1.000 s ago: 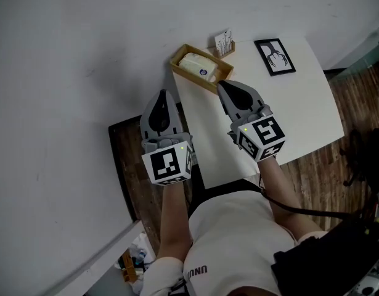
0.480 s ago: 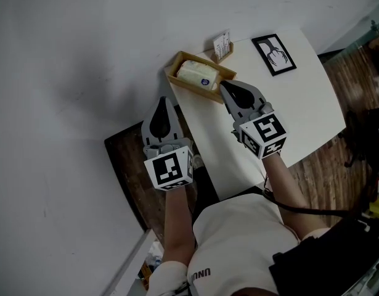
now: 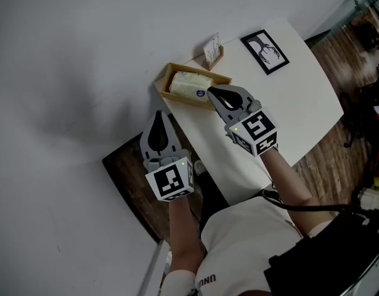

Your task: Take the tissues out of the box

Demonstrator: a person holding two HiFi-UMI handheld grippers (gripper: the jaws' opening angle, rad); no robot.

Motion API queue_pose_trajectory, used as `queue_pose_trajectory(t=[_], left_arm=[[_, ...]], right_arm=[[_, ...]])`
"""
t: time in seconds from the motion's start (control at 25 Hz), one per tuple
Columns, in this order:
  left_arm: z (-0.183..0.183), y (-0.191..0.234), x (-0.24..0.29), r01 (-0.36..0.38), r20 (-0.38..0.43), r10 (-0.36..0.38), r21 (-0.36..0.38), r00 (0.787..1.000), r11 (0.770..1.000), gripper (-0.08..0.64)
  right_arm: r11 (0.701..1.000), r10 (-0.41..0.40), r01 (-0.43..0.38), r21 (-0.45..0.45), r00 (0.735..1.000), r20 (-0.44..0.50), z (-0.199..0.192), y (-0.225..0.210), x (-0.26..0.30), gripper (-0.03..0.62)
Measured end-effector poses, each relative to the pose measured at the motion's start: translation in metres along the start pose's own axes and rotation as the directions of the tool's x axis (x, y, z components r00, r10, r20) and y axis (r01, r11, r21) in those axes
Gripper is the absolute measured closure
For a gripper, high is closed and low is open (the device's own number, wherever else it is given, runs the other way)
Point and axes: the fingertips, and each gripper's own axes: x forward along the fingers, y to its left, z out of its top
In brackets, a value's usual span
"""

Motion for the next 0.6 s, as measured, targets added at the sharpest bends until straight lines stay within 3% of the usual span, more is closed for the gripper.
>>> queue_pose_trajectory(t=[0.6], left_arm=[[-0.042, 0.006, 0.038, 0.055, -0.065, -0.059, -0.06, 0.996, 0.997, 0.548]], right_arm=[[1.0, 0.008, -0.005, 0.023, 0.99, -0.142, -0.038, -0.013, 0.048, 0.571]])
